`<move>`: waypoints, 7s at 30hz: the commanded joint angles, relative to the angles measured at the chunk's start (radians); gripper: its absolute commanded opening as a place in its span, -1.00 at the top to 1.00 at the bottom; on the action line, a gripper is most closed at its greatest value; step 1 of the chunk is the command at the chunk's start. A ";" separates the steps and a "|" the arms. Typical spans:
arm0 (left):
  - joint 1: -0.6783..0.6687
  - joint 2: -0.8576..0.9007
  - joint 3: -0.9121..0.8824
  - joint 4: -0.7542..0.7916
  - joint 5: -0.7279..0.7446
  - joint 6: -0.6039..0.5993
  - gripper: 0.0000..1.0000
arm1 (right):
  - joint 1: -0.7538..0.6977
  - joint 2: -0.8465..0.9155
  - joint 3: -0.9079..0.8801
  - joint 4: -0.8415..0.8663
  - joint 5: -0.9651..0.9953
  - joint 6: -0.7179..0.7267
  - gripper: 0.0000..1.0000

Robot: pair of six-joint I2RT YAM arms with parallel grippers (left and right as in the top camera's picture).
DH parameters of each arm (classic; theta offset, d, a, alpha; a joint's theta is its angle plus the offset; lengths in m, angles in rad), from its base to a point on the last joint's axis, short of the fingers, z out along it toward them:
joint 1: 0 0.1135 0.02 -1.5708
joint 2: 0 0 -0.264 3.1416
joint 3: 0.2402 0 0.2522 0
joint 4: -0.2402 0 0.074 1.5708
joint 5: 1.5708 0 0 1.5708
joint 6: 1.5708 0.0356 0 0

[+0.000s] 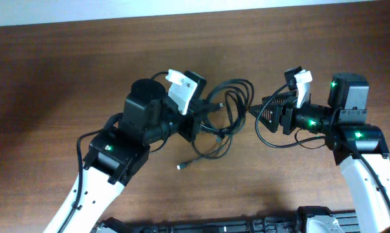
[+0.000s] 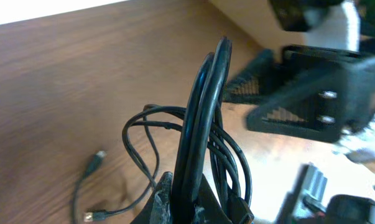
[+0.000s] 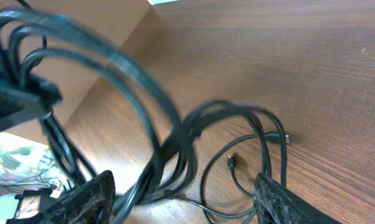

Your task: Untangle cables

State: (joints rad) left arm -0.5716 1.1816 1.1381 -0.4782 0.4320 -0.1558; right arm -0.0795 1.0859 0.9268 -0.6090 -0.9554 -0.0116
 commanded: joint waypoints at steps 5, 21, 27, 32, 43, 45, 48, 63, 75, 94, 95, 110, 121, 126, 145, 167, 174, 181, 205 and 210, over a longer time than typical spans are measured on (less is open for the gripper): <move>-0.111 -0.023 0.012 0.040 0.077 -0.016 1.00 | -0.006 0.000 0.010 0.002 0.045 -0.008 -0.55; -0.122 -0.023 0.012 0.083 0.384 -0.034 1.00 | -0.006 0.000 0.010 0.076 0.470 0.121 -0.64; -0.121 -0.023 0.012 0.079 0.328 -0.033 1.00 | -0.006 0.000 0.010 0.085 0.471 0.121 -0.64; -0.120 -0.023 0.012 0.026 0.109 -0.033 1.00 | -0.006 0.000 0.010 0.043 0.594 0.121 -0.64; -0.117 -0.041 0.012 -0.036 -0.311 -0.006 1.00 | -0.006 -0.002 0.010 -0.119 0.910 0.164 -0.69; -0.117 -0.045 0.012 -0.040 -0.405 -0.006 1.00 | -0.006 -0.006 0.010 -0.117 0.878 0.171 -0.70; -0.117 -0.045 0.012 -0.039 -0.521 -0.007 1.00 | -0.006 -0.021 0.010 -0.117 0.813 0.171 -0.70; -0.117 -0.092 0.012 0.188 -0.598 0.001 -0.47 | -0.006 -0.249 0.010 -0.140 0.649 0.170 -0.97; -0.117 -0.092 0.012 0.052 -0.614 0.023 -0.98 | -0.006 -0.255 0.010 -0.148 0.647 0.171 -0.97; 0.006 -0.093 0.012 -0.119 -0.647 0.016 -0.98 | -0.006 -0.027 0.010 -0.301 0.367 -0.027 -0.98; 0.006 -0.092 0.012 -0.134 -0.694 0.015 -0.98 | -0.005 -0.009 0.010 -0.314 0.352 -0.041 -0.98; 0.006 -0.091 0.012 -0.220 -0.707 0.154 -0.99 | 0.139 0.084 0.009 -0.403 0.431 -0.141 -0.91; 0.157 -0.091 0.012 -0.221 -0.425 0.228 -0.98 | 0.145 0.159 0.008 -0.400 0.470 -0.142 -0.91; 0.174 -0.091 0.012 -0.227 -0.405 0.263 -0.98 | 0.146 0.237 0.008 -0.377 0.439 -0.142 -0.90; 0.173 -0.091 0.012 -0.250 -0.404 0.263 -0.99 | 0.245 0.309 -0.006 -0.255 0.423 -0.157 -0.90; 0.173 -0.091 0.012 -0.250 -0.404 0.263 -0.98 | 0.297 0.306 0.136 -0.230 0.278 -0.054 0.92; 0.174 -0.091 0.012 -0.250 -0.404 0.263 -0.98 | 0.297 0.288 0.480 -0.376 0.233 -0.013 0.92; 0.174 -0.091 0.012 -0.250 -0.404 0.263 -0.98 | 0.297 0.288 0.818 -0.462 0.225 -0.012 0.92; 0.174 -0.091 0.012 -0.250 -0.404 0.263 -0.98 | 0.295 0.289 0.997 -0.659 1.204 0.126 0.92; 0.174 -0.091 0.012 -0.250 -0.404 0.263 -0.98 | 0.295 0.272 1.025 -0.539 1.176 0.240 0.92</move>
State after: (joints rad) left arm -0.4042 1.0958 1.1389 -0.7303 0.0132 0.0902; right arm 0.2111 1.3846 1.9057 -1.1992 0.1894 0.1261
